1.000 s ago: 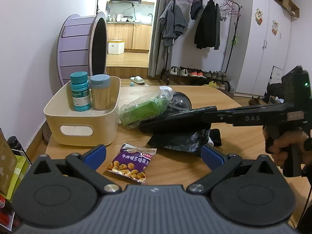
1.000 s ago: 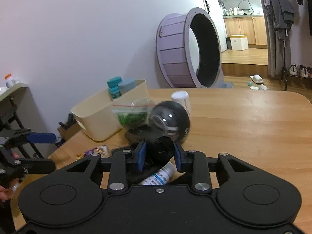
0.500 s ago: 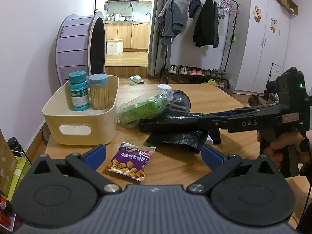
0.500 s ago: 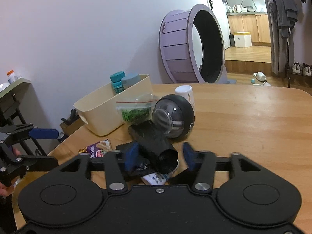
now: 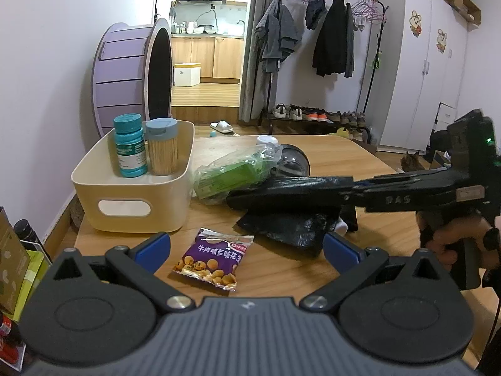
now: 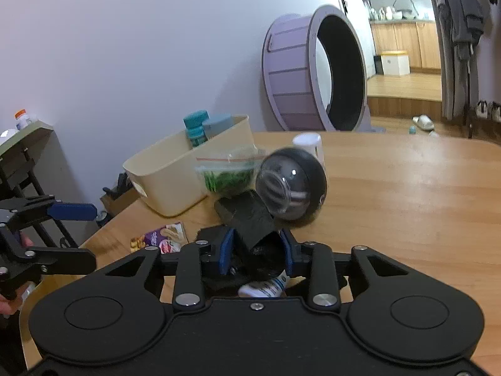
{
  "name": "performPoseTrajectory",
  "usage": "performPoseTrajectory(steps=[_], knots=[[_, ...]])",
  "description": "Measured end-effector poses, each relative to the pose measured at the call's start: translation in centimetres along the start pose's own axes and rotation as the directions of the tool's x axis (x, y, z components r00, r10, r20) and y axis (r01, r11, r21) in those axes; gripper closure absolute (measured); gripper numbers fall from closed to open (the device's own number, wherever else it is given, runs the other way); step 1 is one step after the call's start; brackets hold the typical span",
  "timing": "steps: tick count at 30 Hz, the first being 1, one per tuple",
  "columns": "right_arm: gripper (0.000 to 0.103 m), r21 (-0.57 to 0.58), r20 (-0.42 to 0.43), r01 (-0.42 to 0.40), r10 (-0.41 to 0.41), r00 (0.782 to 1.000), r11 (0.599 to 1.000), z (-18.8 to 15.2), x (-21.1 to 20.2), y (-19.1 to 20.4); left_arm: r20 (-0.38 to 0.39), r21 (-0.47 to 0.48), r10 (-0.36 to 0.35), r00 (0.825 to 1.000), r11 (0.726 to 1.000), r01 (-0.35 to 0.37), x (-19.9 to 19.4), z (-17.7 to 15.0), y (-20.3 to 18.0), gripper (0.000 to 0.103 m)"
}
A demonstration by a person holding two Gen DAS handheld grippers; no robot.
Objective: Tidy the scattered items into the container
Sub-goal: 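Lower the right gripper onto the black glove and grasp it, then carry the black glove with the right gripper into the basket and release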
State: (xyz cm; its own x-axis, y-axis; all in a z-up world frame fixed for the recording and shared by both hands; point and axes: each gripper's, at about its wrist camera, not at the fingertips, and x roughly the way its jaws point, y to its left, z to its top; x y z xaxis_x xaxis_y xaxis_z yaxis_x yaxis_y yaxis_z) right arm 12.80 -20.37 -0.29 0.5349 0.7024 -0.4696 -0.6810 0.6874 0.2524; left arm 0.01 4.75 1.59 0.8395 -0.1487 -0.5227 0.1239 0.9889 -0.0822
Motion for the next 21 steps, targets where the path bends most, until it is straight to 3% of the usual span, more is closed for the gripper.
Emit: performPoseTrajectory(steps=[5,21], knots=[[0.080,-0.011,0.054,-0.008,0.009,0.998,1.000,0.8,-1.9,0.6,0.000,0.002,0.004,1.000,1.000,-0.004,0.0,0.1,0.0,0.000],[0.082,-0.035,0.211,-0.029,0.036,0.977,0.999,4.8,-5.0,3.2,0.054,-0.066,0.035,0.998,0.997,-0.031,-1.6,0.9,2.7,0.000]])
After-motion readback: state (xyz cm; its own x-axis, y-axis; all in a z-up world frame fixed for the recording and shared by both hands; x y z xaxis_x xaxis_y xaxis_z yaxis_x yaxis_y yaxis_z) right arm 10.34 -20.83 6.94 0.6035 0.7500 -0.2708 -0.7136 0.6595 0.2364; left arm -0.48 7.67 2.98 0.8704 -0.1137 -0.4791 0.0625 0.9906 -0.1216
